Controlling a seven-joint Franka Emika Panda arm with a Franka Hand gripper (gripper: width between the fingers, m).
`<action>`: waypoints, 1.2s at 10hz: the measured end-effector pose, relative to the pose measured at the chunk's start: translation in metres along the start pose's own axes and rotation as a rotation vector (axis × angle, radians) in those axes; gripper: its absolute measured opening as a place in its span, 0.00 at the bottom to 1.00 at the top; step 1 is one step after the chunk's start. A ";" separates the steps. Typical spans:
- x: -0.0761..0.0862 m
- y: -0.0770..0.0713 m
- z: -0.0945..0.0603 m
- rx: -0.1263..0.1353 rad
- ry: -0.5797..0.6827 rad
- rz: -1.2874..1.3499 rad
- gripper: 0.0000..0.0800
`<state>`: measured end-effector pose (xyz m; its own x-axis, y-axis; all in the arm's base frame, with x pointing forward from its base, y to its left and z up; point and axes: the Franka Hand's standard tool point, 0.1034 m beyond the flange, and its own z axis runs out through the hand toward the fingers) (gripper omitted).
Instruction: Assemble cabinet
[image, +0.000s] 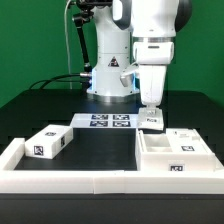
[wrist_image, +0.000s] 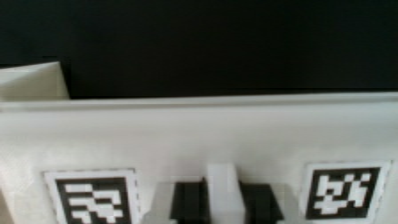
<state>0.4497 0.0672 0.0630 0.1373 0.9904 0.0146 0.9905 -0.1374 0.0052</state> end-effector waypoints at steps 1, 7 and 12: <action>0.000 0.001 0.001 0.001 0.001 0.001 0.09; 0.002 0.005 0.007 0.009 0.006 0.004 0.09; 0.003 0.004 0.009 0.029 -0.002 0.006 0.09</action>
Offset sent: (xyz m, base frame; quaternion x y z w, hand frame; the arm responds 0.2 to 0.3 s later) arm 0.0000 0.0000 0.0000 0.0000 0.0000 0.0000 1.0000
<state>0.4545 0.0695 0.0545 0.1436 0.9896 0.0124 0.9894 -0.1433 -0.0241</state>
